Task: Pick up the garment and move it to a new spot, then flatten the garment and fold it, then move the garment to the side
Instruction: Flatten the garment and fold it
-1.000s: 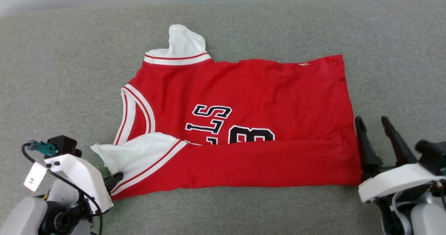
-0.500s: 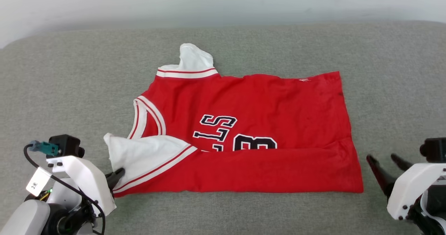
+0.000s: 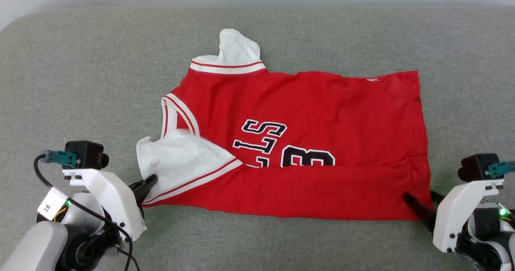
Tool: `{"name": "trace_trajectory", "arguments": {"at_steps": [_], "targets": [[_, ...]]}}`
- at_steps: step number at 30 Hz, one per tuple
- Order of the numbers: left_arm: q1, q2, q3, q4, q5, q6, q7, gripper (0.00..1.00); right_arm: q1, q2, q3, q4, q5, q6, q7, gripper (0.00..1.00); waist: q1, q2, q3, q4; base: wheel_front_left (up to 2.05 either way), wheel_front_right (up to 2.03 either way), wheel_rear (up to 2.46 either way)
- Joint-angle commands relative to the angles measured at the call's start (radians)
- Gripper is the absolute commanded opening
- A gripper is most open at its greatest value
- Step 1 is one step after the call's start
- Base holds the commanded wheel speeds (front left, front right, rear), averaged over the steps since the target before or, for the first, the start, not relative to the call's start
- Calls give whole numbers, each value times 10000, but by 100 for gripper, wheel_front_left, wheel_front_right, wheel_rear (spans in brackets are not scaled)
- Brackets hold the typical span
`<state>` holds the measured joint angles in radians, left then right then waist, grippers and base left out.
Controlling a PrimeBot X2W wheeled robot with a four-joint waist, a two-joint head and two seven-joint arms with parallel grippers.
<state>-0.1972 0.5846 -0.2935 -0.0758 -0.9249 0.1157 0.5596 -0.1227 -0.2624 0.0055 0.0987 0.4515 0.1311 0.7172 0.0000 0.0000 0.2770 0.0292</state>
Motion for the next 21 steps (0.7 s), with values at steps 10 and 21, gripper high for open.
{"name": "trace_trajectory", "arguments": {"at_steps": [10, 21], "targets": [[149, -48, 8, 346, 293, -83, -642, 0, -241, -72, 511, 549, 494, -6, -16, 0, 0, 0, -325, -47, 0, 0, 0], [1501, -47, -86, 144, 123, 211, -703, 0, 378, -472, 849, 130, 758, -6, -103, 0, 0, 0, -1902, -53, 0, 0, 0]]}}
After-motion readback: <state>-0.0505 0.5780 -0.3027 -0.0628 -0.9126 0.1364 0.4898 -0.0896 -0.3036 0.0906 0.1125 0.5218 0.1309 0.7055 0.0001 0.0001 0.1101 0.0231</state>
